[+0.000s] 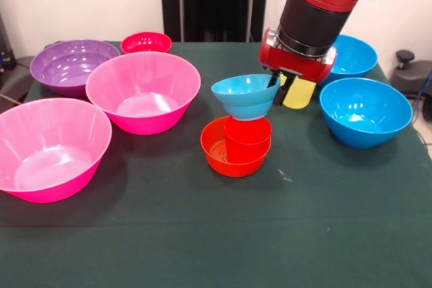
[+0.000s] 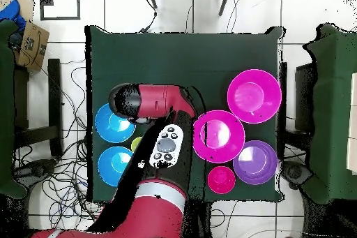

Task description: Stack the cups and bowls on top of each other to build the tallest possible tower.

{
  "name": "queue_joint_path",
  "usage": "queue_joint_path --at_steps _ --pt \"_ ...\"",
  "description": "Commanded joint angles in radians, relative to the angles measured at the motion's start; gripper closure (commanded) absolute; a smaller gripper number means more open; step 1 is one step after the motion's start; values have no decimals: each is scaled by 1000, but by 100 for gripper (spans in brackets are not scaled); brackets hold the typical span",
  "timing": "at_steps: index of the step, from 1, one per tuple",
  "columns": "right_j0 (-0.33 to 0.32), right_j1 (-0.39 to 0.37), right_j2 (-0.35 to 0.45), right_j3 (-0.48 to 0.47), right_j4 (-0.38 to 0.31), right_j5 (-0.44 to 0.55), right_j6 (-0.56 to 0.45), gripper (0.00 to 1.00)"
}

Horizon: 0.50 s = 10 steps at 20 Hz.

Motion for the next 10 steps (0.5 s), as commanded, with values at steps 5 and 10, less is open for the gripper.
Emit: queue_joint_path --at_steps 5,10 --pt "-236 -55 311 151 25 -39 -131 100" --pt "-187 -10 251 19 -47 68 -39 100"
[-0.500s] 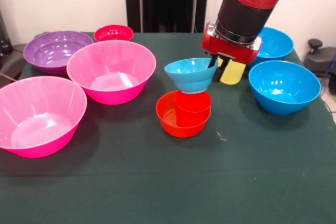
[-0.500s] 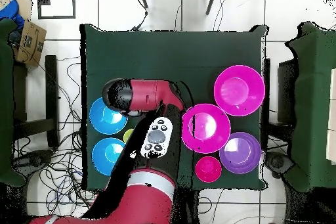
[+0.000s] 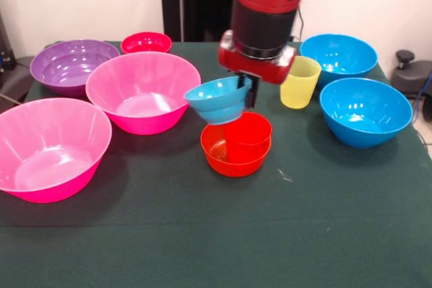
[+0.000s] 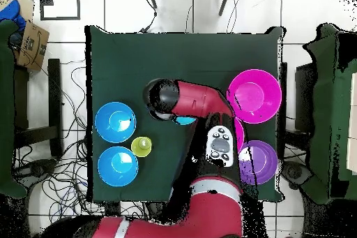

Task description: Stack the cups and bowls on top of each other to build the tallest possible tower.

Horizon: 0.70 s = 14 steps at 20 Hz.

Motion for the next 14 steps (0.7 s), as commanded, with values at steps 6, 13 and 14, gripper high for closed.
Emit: queue_joint_path --at_steps 6,13,14 --pt "80 94 75 -165 -58 167 11 100" --pt "119 125 57 -262 -55 306 24 100" --pt "122 129 55 -275 -57 325 20 100"
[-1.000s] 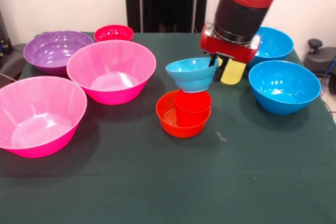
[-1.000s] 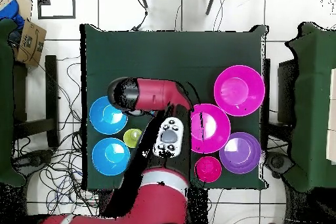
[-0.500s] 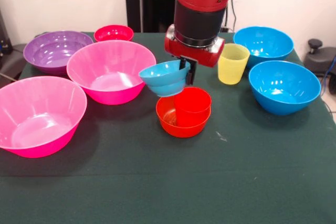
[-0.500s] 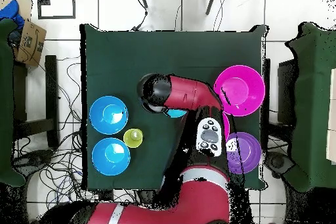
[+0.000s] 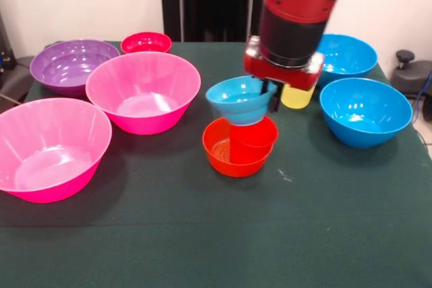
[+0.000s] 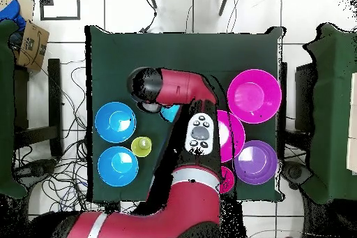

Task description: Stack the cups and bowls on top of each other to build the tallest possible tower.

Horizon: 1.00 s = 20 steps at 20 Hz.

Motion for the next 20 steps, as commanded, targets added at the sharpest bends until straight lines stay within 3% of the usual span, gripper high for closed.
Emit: queue_joint_path --at_steps 1,7,11,20 --pt "46 79 65 -150 -58 190 20 100" --pt "51 81 46 -194 -81 283 -7 100" --pt "55 107 40 -195 -86 231 8 100" --pt "69 108 31 -194 -85 220 6 100"
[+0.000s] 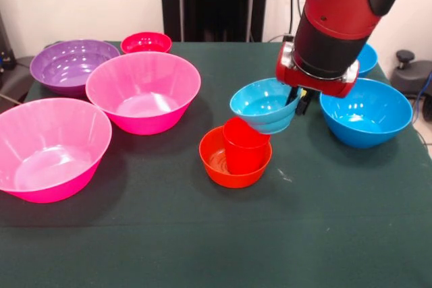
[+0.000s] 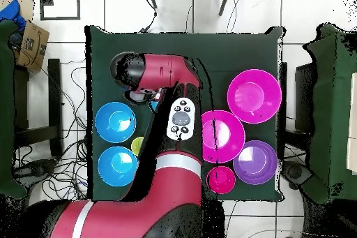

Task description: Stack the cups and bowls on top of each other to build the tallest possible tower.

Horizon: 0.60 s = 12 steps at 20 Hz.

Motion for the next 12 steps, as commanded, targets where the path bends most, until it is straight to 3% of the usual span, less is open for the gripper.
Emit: queue_joint_path --at_steps 1,9,12 --pt "19 26 36 -24 -84 33 5 100" --pt "26 38 19 -65 -96 86 -13 100" --pt "28 50 2 -56 -118 43 -20 100"
